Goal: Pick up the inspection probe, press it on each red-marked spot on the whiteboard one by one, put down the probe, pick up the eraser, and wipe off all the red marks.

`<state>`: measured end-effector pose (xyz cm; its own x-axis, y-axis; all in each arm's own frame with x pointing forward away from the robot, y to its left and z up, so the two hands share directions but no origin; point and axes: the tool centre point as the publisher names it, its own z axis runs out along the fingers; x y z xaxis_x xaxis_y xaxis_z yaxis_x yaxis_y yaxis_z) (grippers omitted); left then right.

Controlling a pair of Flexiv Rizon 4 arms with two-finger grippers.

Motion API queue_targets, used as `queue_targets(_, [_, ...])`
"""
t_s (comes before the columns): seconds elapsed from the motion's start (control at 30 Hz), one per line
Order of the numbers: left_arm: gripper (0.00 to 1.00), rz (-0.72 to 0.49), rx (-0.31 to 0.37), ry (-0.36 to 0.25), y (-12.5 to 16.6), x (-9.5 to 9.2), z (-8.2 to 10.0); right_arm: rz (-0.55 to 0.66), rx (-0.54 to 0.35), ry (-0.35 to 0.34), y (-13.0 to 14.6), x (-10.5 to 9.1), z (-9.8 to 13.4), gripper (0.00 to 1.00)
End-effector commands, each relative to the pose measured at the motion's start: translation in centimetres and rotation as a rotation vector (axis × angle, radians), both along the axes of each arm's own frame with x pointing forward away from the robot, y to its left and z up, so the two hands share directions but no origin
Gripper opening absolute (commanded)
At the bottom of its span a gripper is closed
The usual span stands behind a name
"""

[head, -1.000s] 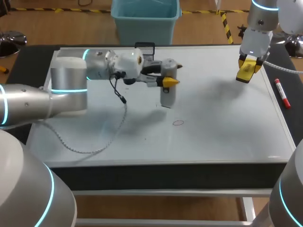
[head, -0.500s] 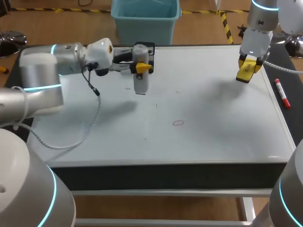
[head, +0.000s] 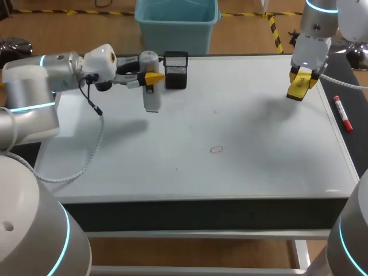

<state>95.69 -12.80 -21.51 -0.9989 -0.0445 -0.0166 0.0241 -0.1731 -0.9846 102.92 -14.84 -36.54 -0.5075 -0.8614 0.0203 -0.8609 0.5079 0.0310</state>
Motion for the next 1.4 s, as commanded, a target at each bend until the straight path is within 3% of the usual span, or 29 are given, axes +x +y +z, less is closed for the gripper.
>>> queue_targets(0.03, [0.0, -0.002, -0.003, 0.003, 0.7, 0.5, 0.0, 0.002, -0.002, 0.0, -0.1, 0.0, 0.1, 0.0])
queue_targets(0.43, [0.0, 0.005, -0.014, 0.0, 1.3, 0.7, 0.3, 0.002, -0.002, 0.0, -0.1, 0.0, 0.1, 0.0])
queue_targets(0.53, [0.0, 0.005, -0.014, 0.0, 1.3, 0.7, 0.3, 0.116, -0.016, -0.046, 3.7, -2.3, 0.5, 0.0])
queue_targets(0.63, [0.0, 0.005, -0.014, 0.0, 1.3, 0.7, 0.3, 0.2, -0.02, -0.048, 7.5, -5.5, 0.4, 0.0])
queue_targets(0.8, [0.0, 0.005, -0.014, 0.0, 1.3, 0.7, 0.3, 0.284, -0.014, 0.015, 13.2, -10.3, -0.6, 0.0])
queue_targets(0.93, [0.0, 0.005, -0.014, 0.0, 1.3, 0.7, 0.3, 0.368, -0.019, 0.012, 17.5, -13.6, -1.1, 0.0])
queue_targets(1.07, [0.0, 0.005, -0.014, 0.0, 1.3, 0.7, 0.3, 0.41, 0.003, 0.01, 20.6, -15.5, -2.0, 0.0])
queue_targets(1.4, [0.0, 0.005, -0.014, 0.0, 1.3, 0.7, 0.3, 0.452, 0.05, 0.04, 26.6, -17.6, -4.1, 0.0])
